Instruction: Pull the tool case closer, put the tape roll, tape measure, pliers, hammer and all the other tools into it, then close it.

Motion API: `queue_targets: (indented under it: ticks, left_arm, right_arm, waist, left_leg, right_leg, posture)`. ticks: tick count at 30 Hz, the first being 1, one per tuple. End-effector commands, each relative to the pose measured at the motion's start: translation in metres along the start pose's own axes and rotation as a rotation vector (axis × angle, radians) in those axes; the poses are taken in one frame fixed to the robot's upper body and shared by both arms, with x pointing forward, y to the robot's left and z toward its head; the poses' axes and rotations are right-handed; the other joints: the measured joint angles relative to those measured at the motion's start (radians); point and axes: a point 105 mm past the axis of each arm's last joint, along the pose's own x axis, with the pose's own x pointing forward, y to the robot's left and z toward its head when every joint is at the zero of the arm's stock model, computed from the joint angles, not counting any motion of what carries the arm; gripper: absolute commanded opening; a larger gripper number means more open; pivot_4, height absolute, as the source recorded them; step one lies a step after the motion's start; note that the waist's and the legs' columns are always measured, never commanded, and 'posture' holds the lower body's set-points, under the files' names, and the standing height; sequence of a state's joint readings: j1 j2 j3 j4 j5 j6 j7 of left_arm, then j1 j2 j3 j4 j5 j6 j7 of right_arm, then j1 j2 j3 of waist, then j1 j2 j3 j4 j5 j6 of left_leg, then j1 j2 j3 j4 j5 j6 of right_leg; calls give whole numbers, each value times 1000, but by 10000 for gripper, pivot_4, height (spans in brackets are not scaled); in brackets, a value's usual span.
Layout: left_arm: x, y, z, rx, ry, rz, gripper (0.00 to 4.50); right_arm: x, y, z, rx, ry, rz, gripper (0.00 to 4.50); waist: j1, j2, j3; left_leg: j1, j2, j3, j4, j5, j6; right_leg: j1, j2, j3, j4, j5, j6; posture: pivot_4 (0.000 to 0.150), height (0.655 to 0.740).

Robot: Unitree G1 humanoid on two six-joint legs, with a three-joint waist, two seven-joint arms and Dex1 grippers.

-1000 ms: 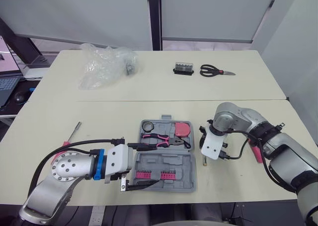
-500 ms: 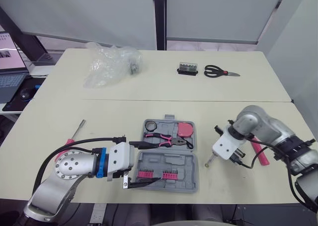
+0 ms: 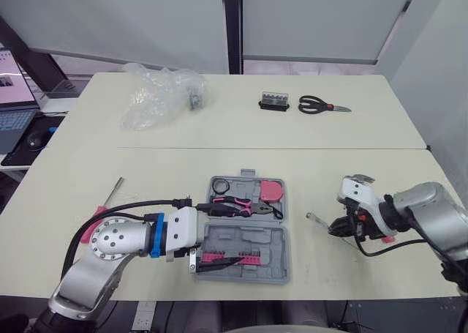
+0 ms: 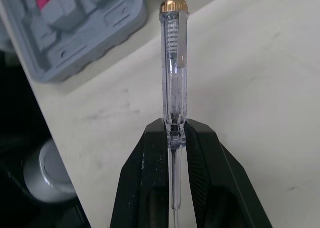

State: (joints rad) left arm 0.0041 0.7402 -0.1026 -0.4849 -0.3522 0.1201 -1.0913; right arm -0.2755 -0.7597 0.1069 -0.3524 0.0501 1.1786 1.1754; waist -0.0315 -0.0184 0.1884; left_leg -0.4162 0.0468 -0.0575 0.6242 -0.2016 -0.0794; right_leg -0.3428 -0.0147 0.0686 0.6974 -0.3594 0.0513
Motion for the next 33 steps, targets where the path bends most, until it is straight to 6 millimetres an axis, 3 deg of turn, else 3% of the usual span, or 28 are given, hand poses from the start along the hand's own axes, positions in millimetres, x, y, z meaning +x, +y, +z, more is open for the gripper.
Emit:
queue_targets:
  ticks: [1, 8, 18, 19, 23, 26, 28, 30, 33]
  left_arm:
    - [4, 2, 9, 33, -34, 8, 45000]
    - [10, 4, 13, 25, -61, 16, 45000]
    - [12, 5, 13, 26, -64, 15, 45000]
    - [12, 5, 13, 26, -63, 16, 45000]
    - [8, 5, 10, 14, -51, 17, 45000]
    - [2, 3, 6, -5, -21, 10, 45000]
    - [-3, 6, 5, -12, -11, 31, 45000]
    - [-10, 8, 4, -19, -6, 52, 45000]
    - [-18, 9, 2, -28, 6, 62, 45000]
  right_arm:
    - [-4, -10, 1, 65, -44, -154, 2569]
    - [12, -18, -10, 232, -85, -310, 2569]
    - [26, -17, -7, 347, -132, -334, 2569]
    - [26, -16, -6, 348, -140, -334, 9701]
    - [16, -6, 7, 285, -207, -319, 17941]
    - [7, 11, 14, 83, -255, -313, 24865]
    - [2, 11, 15, -98, -305, -374, 29655]
    - [3, 12, 8, -203, -348, -404, 29655]
    - [12, 12, -10, -186, -390, -415, 29655]
  waist:
    - [0, 0, 0]
    - [-1, 0, 0]
    - [-2, 0, 0]
    - [-2, 0, 0]
    - [-1, 0, 0]
    - [-1, 0, 0]
    - [0, 0, 0]
    - [0, -1, 0]
    - [-1, -1, 0]
  left_leg:
    - [0, 0, 0, 0, 0, 0]
    - [0, 0, 0, 0, 0, 0]
    - [0, 0, 0, -1, 0, 0]
    - [0, 0, 0, -1, 0, 0]
    - [0, 0, 1, -1, 0, 0]
    - [-1, 0, 1, -1, 0, 0]
    - [-2, 0, 0, -2, 0, 0]
    - [-1, 0, 1, -2, 0, 0]
    - [-1, 0, 1, -1, 0, 0]
  right_leg:
    - [0, 0, 0, 0, 0, 0]
    - [-1, 0, 0, 0, 0, 0]
    - [-1, 0, 1, 0, 0, 0]
    - [-1, 1, 1, 0, 0, 0]
    - [-1, 0, 1, 0, 0, 0]
    - [-2, 0, 1, 0, 0, 0]
    - [-3, 0, 1, -1, 0, 1]
    - [-2, 0, 0, -1, 0, 1]
    - [-2, 0, 1, -1, 0, 1]
  posture:
    - [1500, 7400]
    - [1500, 7400]
    - [1500, 7400]
    - [1500, 7400]
    - [1500, 7400]
    - [1500, 7400]
    - [1500, 7400]
    - [1500, 7400]
    - [1500, 7400]
